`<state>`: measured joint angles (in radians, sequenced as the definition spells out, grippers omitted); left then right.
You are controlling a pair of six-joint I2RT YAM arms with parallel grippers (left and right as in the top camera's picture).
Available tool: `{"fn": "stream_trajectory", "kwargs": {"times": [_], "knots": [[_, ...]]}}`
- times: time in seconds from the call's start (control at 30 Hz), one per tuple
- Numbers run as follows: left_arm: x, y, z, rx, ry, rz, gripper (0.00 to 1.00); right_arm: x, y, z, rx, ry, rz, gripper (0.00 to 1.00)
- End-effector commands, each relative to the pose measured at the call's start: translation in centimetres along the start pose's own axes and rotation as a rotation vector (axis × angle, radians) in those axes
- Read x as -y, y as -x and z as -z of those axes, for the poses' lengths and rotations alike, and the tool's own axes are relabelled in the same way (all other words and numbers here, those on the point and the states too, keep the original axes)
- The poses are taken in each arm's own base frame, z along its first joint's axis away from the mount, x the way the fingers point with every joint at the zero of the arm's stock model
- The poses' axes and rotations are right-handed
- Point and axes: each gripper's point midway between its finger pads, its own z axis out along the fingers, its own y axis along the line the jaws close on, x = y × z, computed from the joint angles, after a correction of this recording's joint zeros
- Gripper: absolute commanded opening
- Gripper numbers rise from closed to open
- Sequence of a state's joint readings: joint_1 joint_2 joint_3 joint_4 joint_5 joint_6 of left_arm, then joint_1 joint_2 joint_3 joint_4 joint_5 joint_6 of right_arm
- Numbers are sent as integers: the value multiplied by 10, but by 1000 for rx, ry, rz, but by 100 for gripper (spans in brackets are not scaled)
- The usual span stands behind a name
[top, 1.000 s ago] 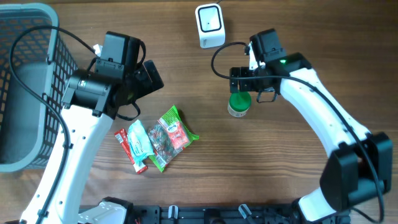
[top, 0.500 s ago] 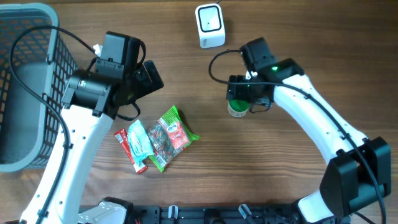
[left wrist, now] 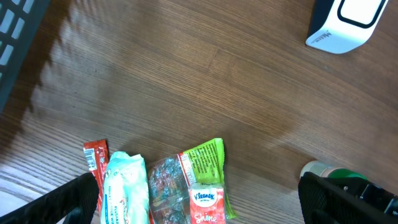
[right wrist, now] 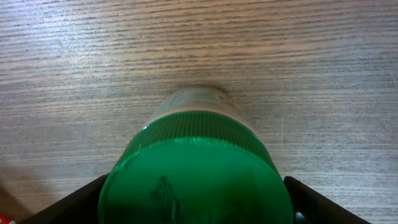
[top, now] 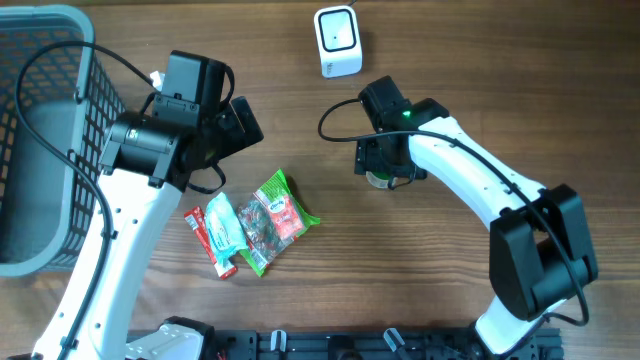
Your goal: Scan the item barcode
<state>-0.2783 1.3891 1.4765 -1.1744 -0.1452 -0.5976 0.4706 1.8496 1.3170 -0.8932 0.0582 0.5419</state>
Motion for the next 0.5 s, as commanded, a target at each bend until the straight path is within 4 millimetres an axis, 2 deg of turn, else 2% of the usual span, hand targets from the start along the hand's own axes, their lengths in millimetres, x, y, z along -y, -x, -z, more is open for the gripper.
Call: {"fn": "stream_trajectory", "kwargs": {"times": [0.0,0.17,0.23,0.3,0.47], "knots": [[-1,3,1,8,2,16,100,6,-1,-13,-1,-39,-3,86],[-1,3,1,8,2,16,100,8,-2,-25,16,-45,24,85],[-1,3,1,8,2,16,100,8,-1,-25,19,-43,24,82],[-1,3,1,8,2,16,100,8,-1,-25,19,-43,24,74],[-1,3,1,8,2,16,100,8,-2,-25,11,-46,234,71]]}}
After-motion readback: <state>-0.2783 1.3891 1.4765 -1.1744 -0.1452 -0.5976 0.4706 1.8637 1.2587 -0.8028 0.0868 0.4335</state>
